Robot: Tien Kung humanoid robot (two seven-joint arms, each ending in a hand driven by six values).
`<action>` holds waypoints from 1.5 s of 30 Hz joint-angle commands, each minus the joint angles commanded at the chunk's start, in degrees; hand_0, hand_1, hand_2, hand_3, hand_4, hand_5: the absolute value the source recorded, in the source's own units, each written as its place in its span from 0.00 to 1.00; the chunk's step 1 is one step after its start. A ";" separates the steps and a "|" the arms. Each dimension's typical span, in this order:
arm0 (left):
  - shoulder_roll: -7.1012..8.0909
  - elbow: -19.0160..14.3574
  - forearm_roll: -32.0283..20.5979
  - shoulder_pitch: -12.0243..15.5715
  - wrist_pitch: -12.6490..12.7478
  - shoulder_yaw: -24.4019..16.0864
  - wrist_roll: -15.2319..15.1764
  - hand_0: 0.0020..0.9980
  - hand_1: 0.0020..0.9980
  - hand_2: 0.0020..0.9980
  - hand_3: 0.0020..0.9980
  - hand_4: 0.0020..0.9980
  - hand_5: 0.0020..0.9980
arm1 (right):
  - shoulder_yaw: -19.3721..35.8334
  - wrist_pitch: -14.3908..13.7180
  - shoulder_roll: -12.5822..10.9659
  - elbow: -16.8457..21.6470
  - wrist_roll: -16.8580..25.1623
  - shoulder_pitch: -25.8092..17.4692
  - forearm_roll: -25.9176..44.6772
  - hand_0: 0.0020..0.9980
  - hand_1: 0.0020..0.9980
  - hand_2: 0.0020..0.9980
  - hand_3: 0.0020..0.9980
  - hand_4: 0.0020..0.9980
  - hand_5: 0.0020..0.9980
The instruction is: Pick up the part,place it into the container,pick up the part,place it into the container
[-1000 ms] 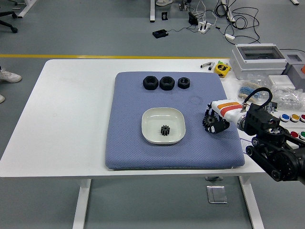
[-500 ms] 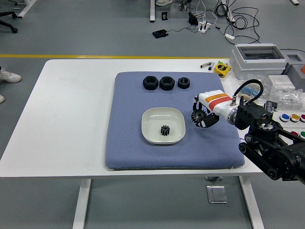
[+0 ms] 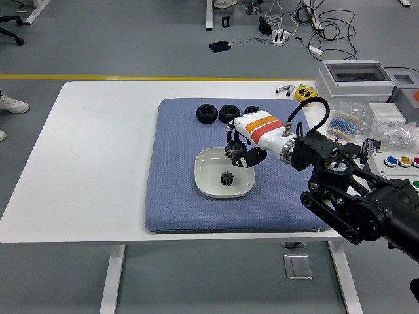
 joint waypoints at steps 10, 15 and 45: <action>0.21 0.02 -0.13 0.14 0.06 -0.06 -0.01 0.70 0.60 0.64 0.56 0.57 0.59 | -3.80 1.27 3.98 -6.09 -4.19 2.37 1.63 0.16 0.33 0.44 0.54 0.72 0.26; 0.26 0.00 0.14 0.18 0.08 -0.19 0.09 0.70 0.60 0.64 0.56 0.57 0.59 | -4.11 0.88 4.70 -7.52 -5.06 2.50 2.06 0.13 0.35 0.48 0.85 0.93 0.36; 0.22 0.04 0.25 0.66 0.03 -0.27 0.09 0.70 0.61 0.64 0.56 0.56 0.58 | 4.89 -6.32 0.19 -3.51 -2.83 -1.54 11.52 0.16 0.37 0.55 0.86 0.93 0.39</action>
